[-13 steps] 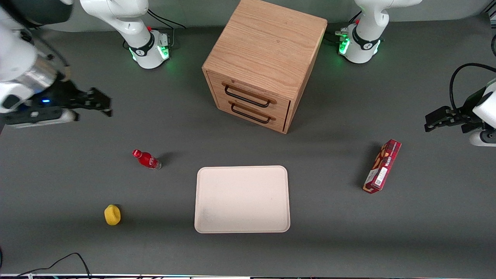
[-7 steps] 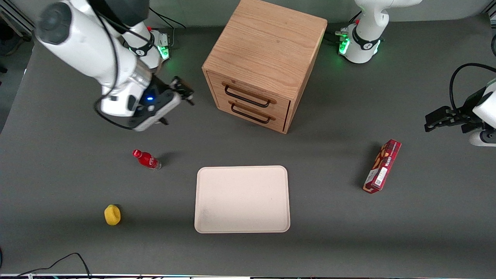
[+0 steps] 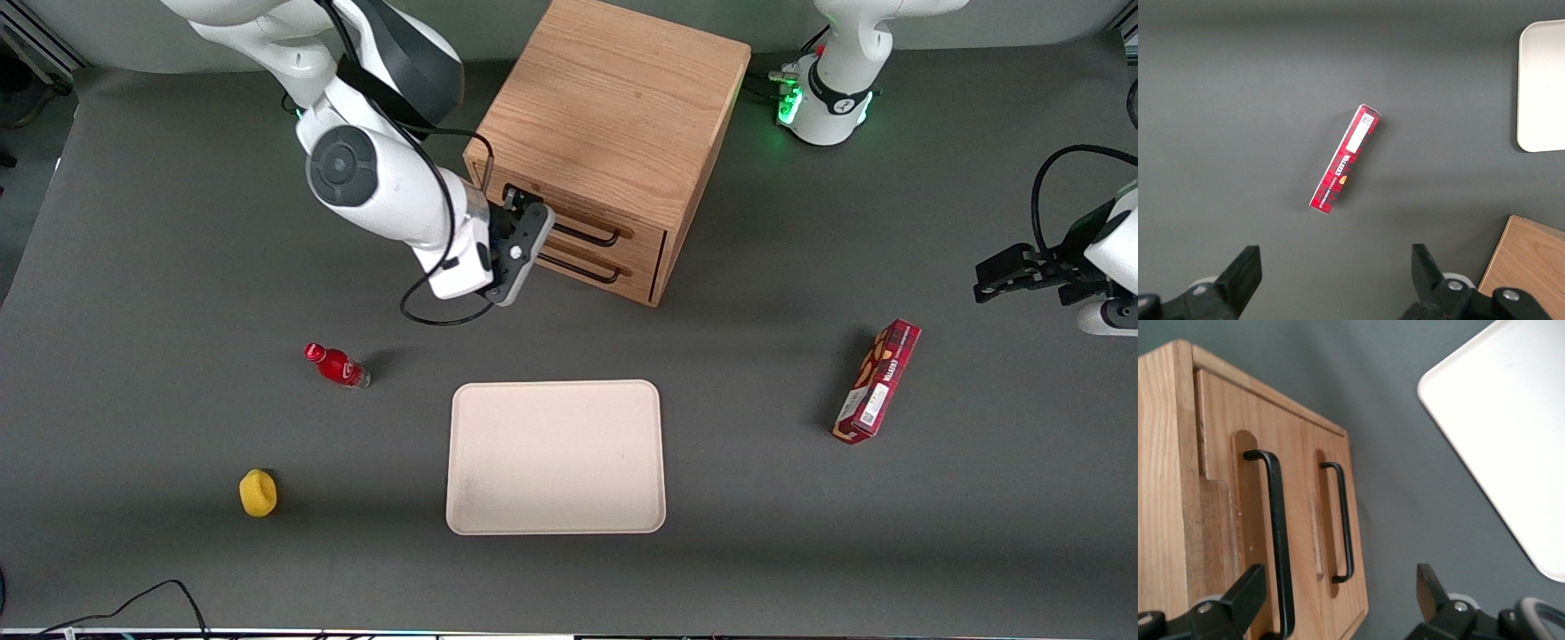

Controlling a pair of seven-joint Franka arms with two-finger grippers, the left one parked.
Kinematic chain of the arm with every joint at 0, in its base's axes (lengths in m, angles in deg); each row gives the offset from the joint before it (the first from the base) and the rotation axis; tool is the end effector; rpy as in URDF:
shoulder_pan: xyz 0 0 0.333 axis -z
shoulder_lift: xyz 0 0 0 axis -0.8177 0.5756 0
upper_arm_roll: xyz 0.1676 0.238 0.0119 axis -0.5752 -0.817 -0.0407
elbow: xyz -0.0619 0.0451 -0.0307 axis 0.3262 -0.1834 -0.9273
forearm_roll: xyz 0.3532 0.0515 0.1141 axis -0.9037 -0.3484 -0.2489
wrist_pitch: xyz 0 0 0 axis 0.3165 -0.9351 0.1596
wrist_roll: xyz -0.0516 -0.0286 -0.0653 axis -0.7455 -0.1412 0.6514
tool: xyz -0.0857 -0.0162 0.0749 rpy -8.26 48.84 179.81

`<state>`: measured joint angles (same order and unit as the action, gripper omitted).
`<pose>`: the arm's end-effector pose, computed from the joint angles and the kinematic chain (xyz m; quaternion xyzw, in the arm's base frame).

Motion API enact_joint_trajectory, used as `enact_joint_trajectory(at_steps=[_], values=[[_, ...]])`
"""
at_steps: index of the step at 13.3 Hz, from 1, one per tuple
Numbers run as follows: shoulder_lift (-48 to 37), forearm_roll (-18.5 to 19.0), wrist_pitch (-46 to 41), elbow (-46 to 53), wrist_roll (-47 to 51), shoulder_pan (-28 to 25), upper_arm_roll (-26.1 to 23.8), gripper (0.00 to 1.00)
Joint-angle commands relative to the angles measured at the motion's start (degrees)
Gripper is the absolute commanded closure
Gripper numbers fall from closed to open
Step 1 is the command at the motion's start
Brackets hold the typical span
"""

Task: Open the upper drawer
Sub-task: 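Hook the right gripper onto the upper drawer's black bar handle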

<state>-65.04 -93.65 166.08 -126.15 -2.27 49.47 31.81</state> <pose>0.4931 0.3978 0.4290 -0.8594 -0.4692 0.0274 0.2014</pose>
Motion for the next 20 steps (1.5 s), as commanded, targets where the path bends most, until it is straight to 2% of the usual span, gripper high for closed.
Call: enact_joint_trajectory(at_steps=[1, 5, 7, 10, 14, 16, 20], values=[[1.5, 0.0, 0.5, 0.3, -1.5, -1.4, -0.5, 0.00], [2.1, 0.6, 1.9, -1.9, -1.5, -2.5, -0.6, 0.00], [2.6, 2.5, 3.7, -2.9, -1.5, -2.5, -0.7, 0.00], [3.6, 3.3, 7.0, -4.0, -1.5, -3.4, -0.6, 0.00], [5.2, 6.2, 9.2, -4.3, -1.9, -3.5, -0.6, 0.00], [6.3, 9.9, 11.0, -4.2, -2.5, -3.3, -0.6, 0.00], [6.6, 10.0, 11.5, -3.6, -5.9, -3.0, 1.1, 0.00]])
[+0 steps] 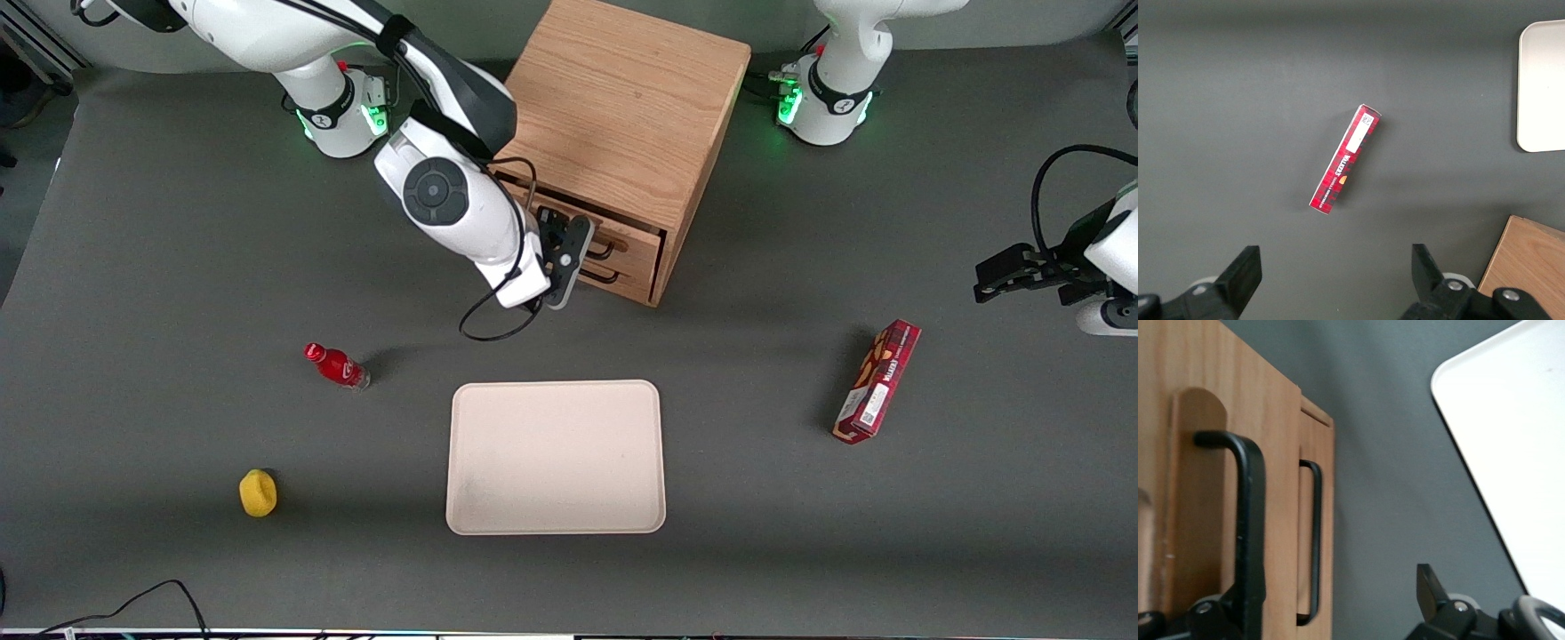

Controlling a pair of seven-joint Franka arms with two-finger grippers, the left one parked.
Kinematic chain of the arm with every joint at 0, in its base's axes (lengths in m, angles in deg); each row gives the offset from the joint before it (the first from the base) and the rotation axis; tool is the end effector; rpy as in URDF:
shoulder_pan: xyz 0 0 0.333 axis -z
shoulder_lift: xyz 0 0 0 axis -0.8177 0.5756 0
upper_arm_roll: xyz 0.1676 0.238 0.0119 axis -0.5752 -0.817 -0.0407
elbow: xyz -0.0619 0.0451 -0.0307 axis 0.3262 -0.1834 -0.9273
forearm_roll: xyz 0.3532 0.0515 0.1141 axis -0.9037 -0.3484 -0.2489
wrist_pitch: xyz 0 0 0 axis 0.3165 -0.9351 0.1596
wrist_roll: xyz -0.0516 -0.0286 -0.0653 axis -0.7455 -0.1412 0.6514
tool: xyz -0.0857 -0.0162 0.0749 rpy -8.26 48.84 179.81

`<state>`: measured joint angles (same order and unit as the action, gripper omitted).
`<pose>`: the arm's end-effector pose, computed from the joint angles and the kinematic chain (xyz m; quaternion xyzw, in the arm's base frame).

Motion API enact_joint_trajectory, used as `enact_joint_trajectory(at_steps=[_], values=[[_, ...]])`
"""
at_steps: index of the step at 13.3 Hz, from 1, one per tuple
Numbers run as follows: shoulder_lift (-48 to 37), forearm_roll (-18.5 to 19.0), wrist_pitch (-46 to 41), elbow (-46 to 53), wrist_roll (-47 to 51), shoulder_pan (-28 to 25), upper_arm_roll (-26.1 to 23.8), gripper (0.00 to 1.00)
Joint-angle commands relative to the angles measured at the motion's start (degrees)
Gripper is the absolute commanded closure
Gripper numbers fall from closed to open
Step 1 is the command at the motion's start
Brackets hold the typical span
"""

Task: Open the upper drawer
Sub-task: 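Pull the handle with the right gripper, sliding the upper drawer out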

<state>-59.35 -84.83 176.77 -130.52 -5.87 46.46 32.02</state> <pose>0.4883 0.4212 0.3533 -0.8333 -0.5298 0.0034 0.1580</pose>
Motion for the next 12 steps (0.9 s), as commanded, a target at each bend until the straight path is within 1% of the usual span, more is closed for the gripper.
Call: enact_joint_trajectory(at_steps=[1, 8, 12], values=[[1.0, 1.1, 0.8, 1.2, -3.0, 0.0, 1.8, 0.00], [1.0, 0.6, 0.9, 5.5, -5.6, 0.8, 6.9, 0.00], [1.0, 0.6, 4.3, 6.2, -6.5, 1.5, 9.0, 0.00]])
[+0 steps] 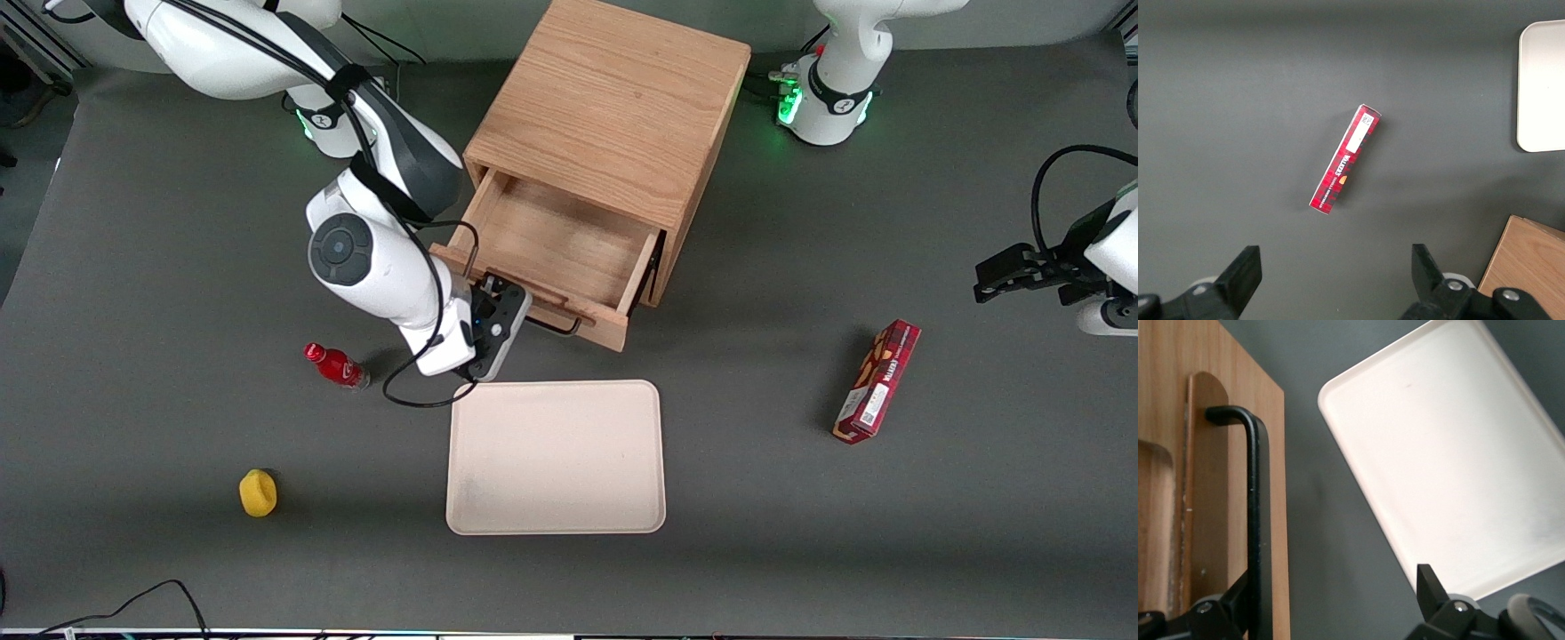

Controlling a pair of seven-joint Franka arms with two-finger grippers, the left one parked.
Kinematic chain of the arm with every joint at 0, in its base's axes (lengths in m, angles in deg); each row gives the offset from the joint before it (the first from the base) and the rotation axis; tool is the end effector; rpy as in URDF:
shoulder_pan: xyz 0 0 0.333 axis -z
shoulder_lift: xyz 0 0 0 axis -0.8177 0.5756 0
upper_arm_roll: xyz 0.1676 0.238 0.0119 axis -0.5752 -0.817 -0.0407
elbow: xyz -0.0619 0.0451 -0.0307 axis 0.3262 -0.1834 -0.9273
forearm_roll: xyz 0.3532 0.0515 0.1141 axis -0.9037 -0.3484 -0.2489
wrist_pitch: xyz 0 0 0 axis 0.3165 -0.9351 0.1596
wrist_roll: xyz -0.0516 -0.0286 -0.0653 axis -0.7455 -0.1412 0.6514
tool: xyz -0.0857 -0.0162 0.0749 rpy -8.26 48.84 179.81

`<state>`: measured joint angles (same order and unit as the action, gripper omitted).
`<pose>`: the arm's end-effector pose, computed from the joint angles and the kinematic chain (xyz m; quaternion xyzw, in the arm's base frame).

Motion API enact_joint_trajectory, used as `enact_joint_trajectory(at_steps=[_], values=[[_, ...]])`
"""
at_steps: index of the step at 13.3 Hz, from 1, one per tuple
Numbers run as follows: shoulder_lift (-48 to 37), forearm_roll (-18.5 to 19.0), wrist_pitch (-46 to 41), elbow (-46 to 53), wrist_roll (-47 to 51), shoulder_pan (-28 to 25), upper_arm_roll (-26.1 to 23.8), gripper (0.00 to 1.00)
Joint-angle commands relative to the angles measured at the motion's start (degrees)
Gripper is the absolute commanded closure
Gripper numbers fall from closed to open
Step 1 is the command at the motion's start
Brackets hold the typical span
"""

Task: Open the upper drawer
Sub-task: 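Pull the handle with the right gripper, sliding the upper drawer out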

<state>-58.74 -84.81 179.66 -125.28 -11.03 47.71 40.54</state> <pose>0.5733 0.3465 0.3704 -0.8564 -0.4956 -0.0654 0.1290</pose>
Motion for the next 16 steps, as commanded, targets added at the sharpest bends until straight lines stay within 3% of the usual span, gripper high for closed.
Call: enact_joint_trajectory(at_steps=[1, 16], values=[[0.5, 0.7, 2.1, 1.0, -1.8, 0.4, 0.5, 0.00], [1.7, 0.6, 5.5, 4.2, -9.7, 1.3, 5.2, 0.00]])
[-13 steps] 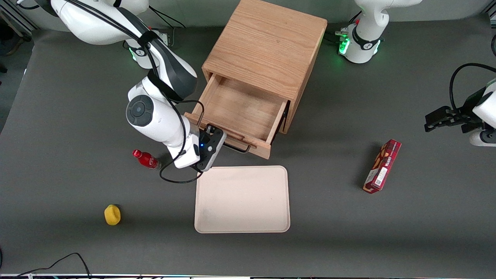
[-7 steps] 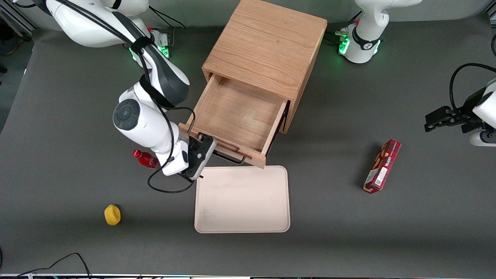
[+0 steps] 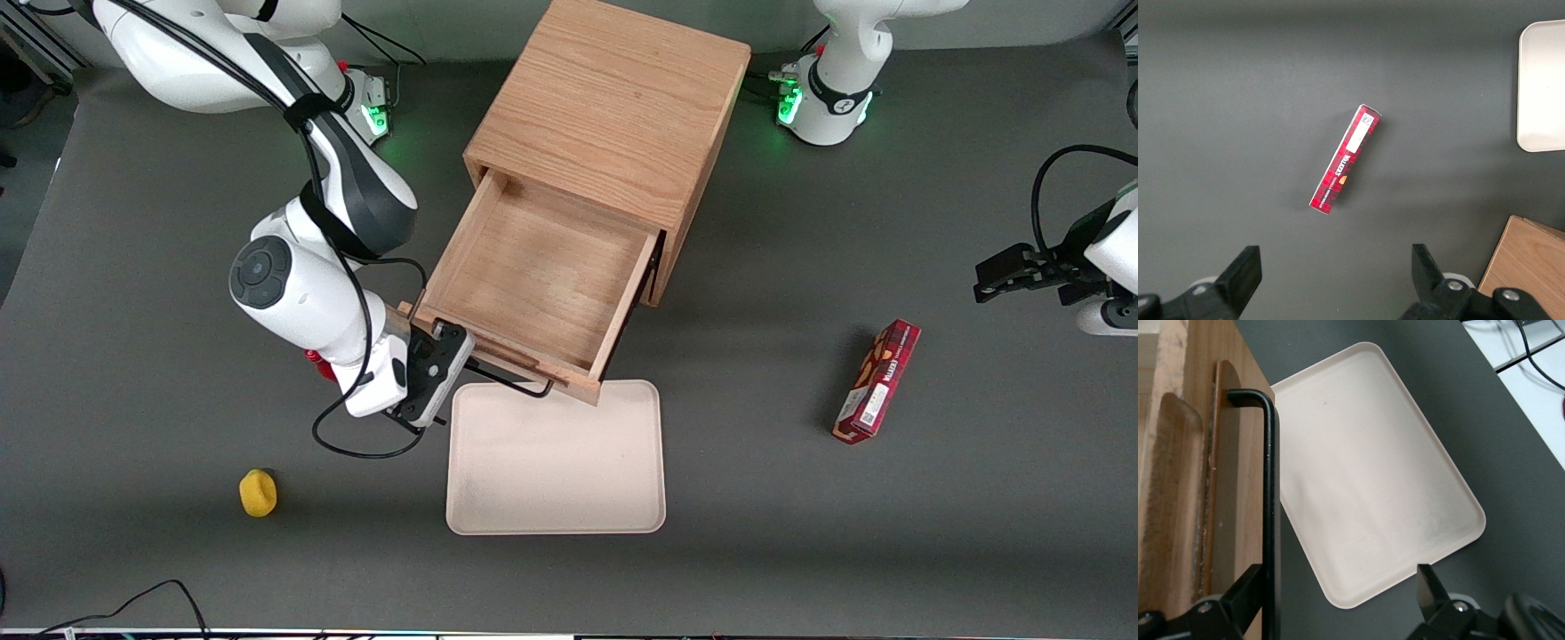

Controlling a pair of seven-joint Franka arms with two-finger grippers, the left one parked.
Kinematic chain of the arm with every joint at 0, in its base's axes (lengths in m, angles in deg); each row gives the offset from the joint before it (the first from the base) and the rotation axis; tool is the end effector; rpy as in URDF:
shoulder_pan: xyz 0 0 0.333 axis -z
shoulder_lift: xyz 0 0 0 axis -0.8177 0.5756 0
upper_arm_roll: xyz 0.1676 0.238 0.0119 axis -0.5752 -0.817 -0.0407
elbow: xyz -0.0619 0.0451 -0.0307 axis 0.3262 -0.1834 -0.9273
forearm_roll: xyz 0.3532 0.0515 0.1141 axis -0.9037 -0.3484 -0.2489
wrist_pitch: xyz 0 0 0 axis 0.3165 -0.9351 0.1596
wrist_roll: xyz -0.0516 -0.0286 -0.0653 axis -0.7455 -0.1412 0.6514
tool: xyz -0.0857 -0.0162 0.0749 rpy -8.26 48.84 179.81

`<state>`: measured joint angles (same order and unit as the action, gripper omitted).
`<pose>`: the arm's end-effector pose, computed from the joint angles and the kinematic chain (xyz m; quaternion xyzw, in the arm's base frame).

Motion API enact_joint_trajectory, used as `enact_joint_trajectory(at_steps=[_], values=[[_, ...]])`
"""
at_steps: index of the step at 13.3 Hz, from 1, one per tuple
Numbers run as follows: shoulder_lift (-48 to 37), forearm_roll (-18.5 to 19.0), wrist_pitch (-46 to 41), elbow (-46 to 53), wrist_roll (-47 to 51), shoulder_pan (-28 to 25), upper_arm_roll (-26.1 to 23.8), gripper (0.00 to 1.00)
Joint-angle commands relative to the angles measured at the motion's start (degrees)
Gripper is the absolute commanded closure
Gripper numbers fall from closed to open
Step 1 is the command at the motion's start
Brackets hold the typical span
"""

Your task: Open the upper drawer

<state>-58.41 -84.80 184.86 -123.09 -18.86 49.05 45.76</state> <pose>0.6228 0.2889 0.3830 -0.8491 -0.5030 -0.1311 0.0942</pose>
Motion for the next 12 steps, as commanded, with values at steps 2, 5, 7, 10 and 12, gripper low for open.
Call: enact_joint_trajectory(at_steps=[2, 5, 7, 10, 12], values=[[1.5, 0.6, 0.3, 2.2, -2.0, -0.1, 0.0, 0.00], [1.5, 0.2, 0.1, 2.9, -2.0, 0.4, 0.0, 0.00], [0.2, -4.0, 0.0, 3.1, -1.5, 1.6, -0.1, 0.00], [-2.9, -11.1, -1.2, 3.3, -1.4, 5.4, -0.3, 0.00], [-5.3, -15.3, -6.4, 4.3, -1.0, 7.6, -0.3, 0.00]])
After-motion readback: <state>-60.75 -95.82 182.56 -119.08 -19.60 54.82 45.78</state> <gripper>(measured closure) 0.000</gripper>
